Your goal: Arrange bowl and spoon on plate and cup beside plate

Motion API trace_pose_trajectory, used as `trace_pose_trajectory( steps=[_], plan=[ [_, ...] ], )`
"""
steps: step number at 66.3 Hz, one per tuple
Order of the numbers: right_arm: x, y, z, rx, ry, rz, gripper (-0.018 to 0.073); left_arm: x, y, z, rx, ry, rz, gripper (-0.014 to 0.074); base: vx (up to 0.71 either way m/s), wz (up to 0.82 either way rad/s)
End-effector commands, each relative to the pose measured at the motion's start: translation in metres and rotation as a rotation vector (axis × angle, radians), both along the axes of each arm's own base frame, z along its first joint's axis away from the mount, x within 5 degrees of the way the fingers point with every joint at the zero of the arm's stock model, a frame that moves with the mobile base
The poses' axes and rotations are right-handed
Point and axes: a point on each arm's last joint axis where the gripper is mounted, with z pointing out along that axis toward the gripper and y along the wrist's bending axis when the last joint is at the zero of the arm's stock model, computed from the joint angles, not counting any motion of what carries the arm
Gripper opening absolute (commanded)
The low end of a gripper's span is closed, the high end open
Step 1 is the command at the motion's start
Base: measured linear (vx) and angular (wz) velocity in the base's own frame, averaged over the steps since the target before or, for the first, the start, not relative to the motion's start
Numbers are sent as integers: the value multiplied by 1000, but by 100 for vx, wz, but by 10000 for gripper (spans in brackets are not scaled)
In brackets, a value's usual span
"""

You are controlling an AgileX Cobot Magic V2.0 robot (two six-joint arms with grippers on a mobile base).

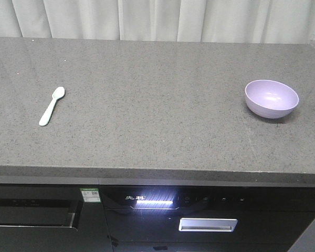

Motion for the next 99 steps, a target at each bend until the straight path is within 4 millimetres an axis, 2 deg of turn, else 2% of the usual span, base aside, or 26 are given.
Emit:
trace_pose_trajectory(
  steps=[1,99],
  plan=[
    [-1,-1,5,-8,-76,-15,-4,0,0,-2,-18,-58,-2,-6,5,0],
    [-1,-1,5,-8,-76,-15,-4,0,0,-2,-18,-58,-2,-6,4,0]
  ],
)
